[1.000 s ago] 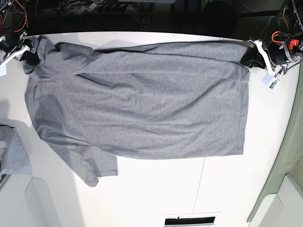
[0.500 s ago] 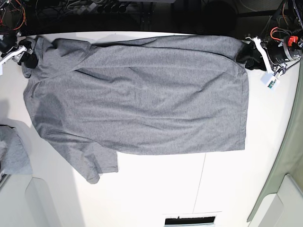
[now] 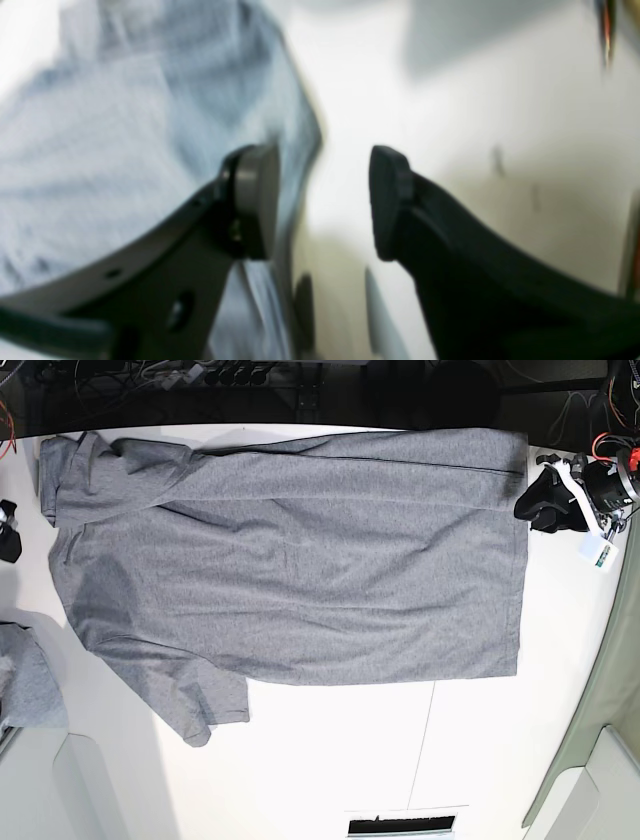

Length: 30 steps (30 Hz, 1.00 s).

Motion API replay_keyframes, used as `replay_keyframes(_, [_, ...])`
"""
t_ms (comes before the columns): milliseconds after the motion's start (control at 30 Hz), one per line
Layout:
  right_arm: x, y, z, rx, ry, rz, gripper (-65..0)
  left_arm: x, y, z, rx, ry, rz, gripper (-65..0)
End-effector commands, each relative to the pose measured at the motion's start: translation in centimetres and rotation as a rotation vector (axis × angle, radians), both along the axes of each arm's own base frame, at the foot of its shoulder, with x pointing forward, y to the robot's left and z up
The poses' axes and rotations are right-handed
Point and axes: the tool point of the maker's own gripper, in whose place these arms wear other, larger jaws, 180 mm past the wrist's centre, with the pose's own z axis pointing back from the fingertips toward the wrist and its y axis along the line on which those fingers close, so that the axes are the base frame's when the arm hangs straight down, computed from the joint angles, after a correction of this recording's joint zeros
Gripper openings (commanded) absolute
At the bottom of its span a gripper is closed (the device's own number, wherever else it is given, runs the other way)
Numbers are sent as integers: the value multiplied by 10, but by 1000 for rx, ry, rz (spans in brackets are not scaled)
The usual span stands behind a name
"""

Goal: Layout the t-shirt on the table in an organized manner, then fold the t-shirt properly
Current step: 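Move both grippers to the hem edge and grasp it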

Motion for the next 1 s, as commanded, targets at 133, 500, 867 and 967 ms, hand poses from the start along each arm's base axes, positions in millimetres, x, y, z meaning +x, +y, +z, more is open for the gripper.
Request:
replay_keyframes(133, [52,-16,37,-48,-105,-43,-359,25,1,23,-4,-91,-13,-301])
replay_keyframes(500, [130,8,-20,-20,-13,-13,-359,64,7,50,45,-230,-19,-274])
replay_keyframes(867, [116,9,-62,4,97,-32,-359,145,30,31,22,-250,78,-274])
replay_keyframes(967, [111,9,-67,4,109,-32,-359,173,43,2,112,-217,137,-274])
